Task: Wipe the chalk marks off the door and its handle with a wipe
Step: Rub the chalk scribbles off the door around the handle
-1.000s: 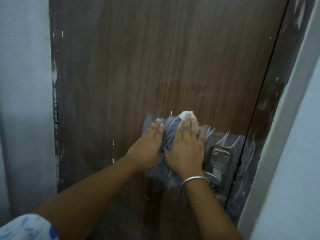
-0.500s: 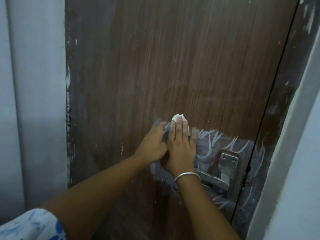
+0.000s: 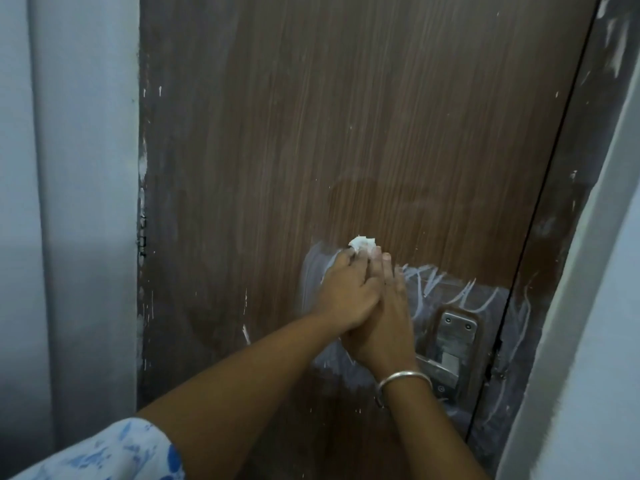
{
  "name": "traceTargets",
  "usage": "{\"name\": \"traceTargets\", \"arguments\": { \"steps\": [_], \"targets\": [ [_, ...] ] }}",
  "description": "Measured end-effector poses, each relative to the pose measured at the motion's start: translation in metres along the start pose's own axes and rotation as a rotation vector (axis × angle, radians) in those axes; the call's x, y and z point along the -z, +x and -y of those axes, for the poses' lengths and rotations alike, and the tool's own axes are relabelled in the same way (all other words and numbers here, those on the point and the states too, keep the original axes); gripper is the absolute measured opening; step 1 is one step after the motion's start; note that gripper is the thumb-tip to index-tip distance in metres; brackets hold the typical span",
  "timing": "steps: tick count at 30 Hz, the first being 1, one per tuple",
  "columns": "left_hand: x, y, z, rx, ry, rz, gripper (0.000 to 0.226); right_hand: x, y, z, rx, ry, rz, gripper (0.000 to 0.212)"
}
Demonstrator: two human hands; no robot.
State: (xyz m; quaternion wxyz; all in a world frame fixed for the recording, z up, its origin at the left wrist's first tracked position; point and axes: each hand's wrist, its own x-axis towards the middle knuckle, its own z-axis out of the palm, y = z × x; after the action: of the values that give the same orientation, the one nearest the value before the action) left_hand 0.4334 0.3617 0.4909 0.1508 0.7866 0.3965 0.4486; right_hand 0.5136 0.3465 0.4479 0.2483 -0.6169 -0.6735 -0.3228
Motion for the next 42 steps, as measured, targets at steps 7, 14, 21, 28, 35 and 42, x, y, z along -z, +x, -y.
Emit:
{"name": "traceTargets", "arguments": {
  "steps": [7, 14, 21, 28, 35, 42],
  "targets": [
    [-0.018, 0.001, 0.002, -0.084, 0.39, -0.083, 0.067, -0.002, -0.034, -0.013, -0.006, 0.157, -0.29, 0.023],
    [-0.024, -0.001, 0.009, -0.126, 0.436, -0.013, 0.075, -0.001, -0.037, -0.008, -0.062, 0.057, -0.133, 0.027],
    [-0.027, -0.001, 0.017, -0.131, 0.46, -0.026, 0.075, -0.003, -0.04, -0.006, -0.091, -0.054, -0.037, 0.029],
    [-0.017, 0.003, 0.037, -0.062, 0.349, -0.123, 0.077, -0.006, -0.041, -0.007, -0.082, -0.121, -0.026, 0.021],
    [-0.015, -0.003, 0.052, -0.097, 0.317, -0.104, 0.077, -0.01, -0.041, -0.006, -0.088, -0.154, -0.03, 0.016],
    [-0.009, 0.001, 0.061, 0.031, 0.271, -0.188, 0.08, -0.009, -0.042, -0.007, -0.069, -0.148, -0.049, 0.018]
  ]
}}
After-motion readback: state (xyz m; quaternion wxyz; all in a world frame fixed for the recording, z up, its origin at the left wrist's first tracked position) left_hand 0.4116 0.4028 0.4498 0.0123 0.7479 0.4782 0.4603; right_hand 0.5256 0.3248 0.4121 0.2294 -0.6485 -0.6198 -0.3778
